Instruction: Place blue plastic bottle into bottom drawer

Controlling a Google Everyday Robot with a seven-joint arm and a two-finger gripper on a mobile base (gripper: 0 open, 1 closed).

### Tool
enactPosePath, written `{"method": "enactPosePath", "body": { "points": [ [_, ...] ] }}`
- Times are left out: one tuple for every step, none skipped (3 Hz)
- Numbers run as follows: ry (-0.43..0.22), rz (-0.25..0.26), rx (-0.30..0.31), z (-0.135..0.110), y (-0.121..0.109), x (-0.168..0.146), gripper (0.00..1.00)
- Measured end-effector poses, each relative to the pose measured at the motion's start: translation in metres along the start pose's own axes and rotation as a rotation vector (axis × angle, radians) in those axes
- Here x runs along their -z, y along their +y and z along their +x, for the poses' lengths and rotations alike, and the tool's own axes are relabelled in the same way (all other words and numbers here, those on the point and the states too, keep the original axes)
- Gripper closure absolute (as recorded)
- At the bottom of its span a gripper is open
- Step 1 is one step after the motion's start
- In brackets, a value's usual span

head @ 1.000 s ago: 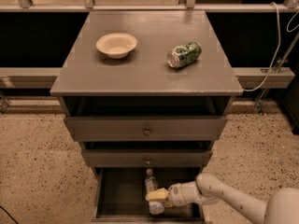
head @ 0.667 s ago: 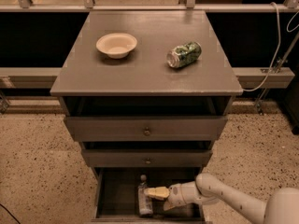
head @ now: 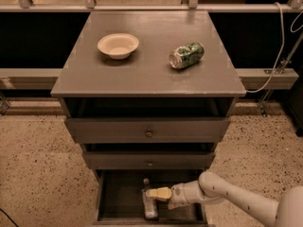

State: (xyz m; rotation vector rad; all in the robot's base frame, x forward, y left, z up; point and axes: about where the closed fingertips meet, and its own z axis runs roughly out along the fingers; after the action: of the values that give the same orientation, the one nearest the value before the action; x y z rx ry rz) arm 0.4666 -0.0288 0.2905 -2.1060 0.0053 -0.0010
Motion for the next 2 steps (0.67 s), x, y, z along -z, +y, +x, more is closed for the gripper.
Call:
{"method": "enactPosePath", "body": {
  "points": [
    [0.049,-0.099,0.031,0.004,-0.011,0.030,0.00],
    [0.099,-0.196,-0.084,0.007,0.001,0.058,0.00]
  ]
}}
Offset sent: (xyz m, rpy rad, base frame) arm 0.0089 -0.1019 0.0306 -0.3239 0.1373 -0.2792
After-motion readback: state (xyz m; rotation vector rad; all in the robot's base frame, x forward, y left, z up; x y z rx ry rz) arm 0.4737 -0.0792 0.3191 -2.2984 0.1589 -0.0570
